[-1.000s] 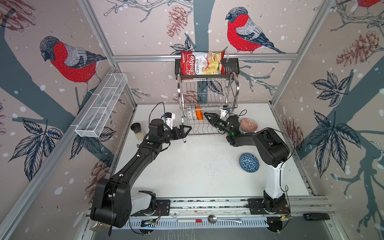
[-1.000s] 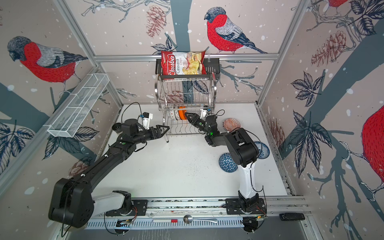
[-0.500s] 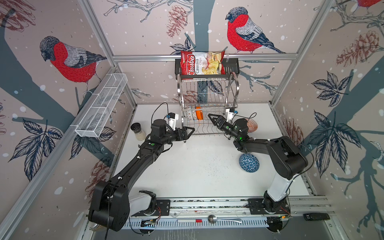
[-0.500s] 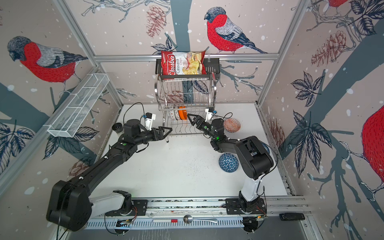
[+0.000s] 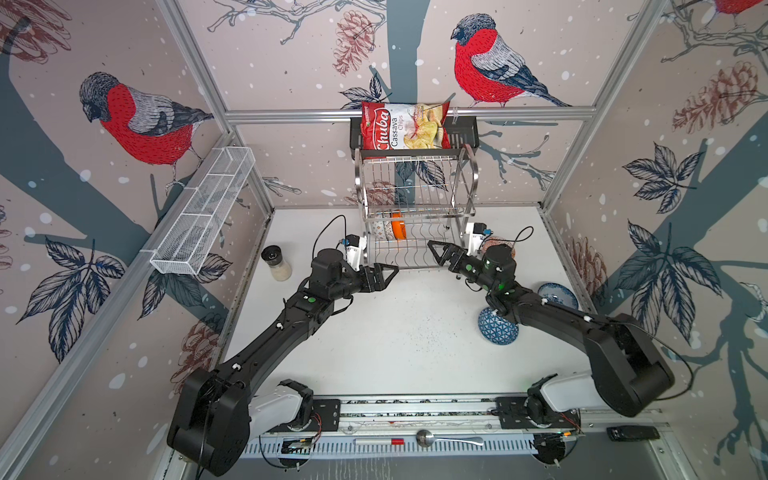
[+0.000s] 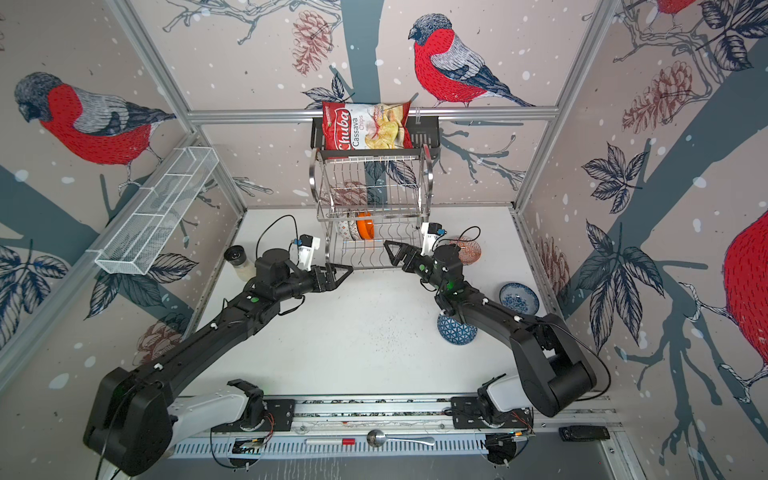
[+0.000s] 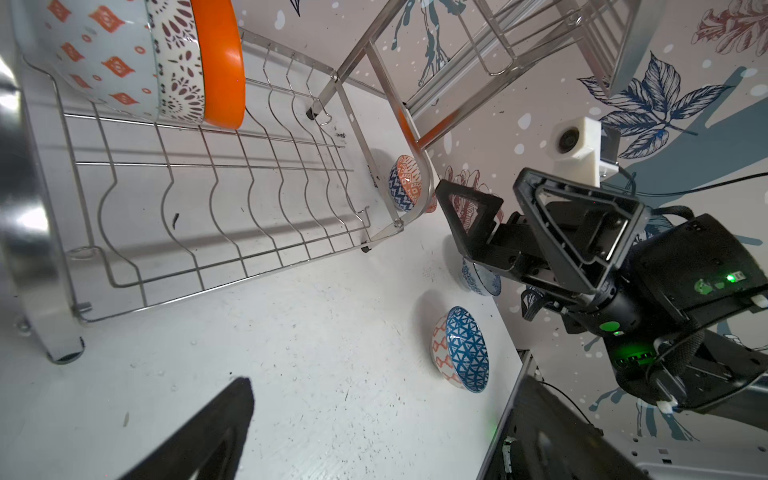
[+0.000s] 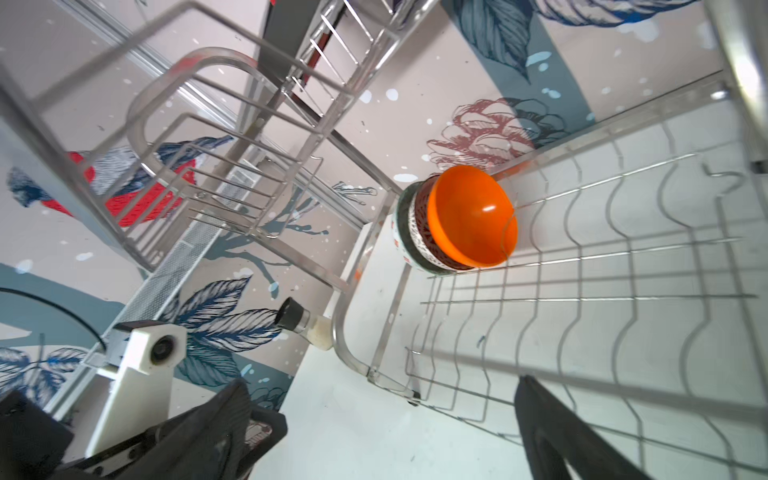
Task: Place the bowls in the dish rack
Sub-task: 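Grasp the orange-red patterned bowl rim with the right gripper while the left gripper advances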
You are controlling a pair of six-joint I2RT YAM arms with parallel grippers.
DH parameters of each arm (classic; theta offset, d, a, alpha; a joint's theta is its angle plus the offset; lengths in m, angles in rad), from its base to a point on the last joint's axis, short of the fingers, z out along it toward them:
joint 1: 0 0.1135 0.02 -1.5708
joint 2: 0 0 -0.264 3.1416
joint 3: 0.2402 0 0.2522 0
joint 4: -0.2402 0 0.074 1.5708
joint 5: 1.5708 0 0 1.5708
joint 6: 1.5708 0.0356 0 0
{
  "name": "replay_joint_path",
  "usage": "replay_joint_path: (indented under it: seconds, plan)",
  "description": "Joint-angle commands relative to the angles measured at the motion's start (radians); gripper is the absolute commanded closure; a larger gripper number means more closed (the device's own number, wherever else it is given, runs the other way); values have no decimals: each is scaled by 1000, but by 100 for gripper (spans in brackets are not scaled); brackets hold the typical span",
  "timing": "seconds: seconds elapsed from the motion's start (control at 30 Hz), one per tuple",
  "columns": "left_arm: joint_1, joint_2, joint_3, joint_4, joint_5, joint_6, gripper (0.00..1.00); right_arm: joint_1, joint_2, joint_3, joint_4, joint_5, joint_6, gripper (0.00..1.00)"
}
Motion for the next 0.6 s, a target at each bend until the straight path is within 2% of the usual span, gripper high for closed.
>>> replay_joint_path:
  seconds: [0.0, 0.1, 0.23, 0.43, 0.5, 0.57]
  plan:
    - [-28, -7, -6, 71, -37, -13, 2, -1, -71, -11, -197, 114, -111, 0]
    - [-68, 10, -6, 93, -63, -18, 2, -13, -141, -20, -332, 178, -158, 0]
    - [-115, 53, -10, 133, -86, -32, 2, -54, -221, -10, -521, 188, -207, 0]
    - [-168, 108, -15, 209, -129, -72, 2, -143, -342, -74, -624, 396, -171, 1]
    - [-184, 124, -27, 250, -152, -104, 2, -211, -353, -83, -627, 401, -153, 1]
    - [-207, 139, -47, 300, -187, -150, 2, -293, -331, -72, -627, 344, -146, 0]
